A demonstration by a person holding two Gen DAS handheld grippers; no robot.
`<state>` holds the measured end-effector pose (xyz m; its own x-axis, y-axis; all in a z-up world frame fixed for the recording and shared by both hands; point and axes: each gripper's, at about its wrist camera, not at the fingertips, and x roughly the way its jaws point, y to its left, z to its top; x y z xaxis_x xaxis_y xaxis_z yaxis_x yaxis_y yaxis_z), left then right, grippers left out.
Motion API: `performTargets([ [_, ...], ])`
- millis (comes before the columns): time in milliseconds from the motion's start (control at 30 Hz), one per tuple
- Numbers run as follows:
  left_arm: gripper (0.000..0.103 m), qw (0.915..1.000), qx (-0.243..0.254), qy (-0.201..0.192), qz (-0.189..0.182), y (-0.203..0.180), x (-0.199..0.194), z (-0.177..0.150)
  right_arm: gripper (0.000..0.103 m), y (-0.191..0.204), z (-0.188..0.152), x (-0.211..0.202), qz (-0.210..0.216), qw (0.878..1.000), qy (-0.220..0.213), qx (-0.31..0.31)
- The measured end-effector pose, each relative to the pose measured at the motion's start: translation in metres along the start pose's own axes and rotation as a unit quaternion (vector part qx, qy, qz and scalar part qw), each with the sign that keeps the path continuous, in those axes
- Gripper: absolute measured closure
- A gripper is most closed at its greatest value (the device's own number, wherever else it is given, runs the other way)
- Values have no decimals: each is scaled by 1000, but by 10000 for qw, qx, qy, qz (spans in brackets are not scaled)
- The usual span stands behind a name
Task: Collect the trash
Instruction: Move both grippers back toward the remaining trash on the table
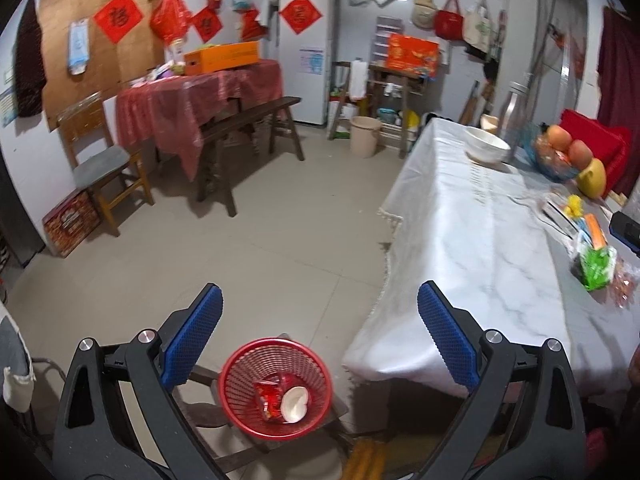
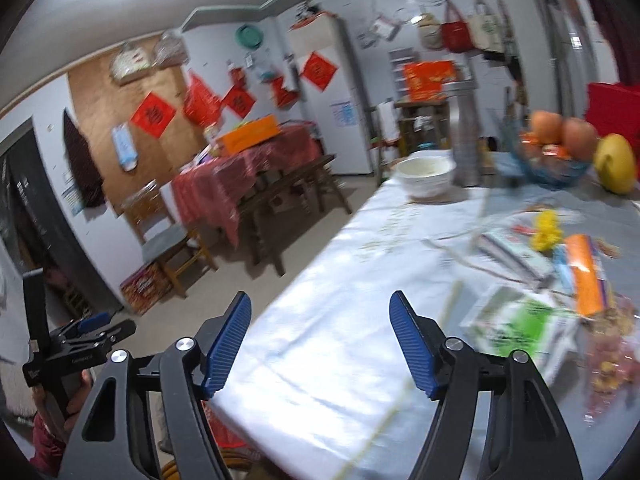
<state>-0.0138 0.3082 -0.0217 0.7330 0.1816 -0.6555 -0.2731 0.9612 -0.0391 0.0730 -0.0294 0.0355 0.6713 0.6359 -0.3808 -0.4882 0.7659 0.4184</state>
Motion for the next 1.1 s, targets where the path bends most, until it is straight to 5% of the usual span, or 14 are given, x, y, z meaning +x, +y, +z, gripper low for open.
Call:
performTargets([
  [433,7,9943,611,307,-820,-125,33,-3,15,-139,-19,-60,-1338,9840,-655,974],
  [667,7,9826,1365,515,-1146,-215,58,-19,12,-191,-32,-73,-2022,9675,-850,1257],
  [1100,7,9529,2292,379,-1950,-339,55,-23,12,-247,-45,-92,-2309,9525,-1003,1716],
])
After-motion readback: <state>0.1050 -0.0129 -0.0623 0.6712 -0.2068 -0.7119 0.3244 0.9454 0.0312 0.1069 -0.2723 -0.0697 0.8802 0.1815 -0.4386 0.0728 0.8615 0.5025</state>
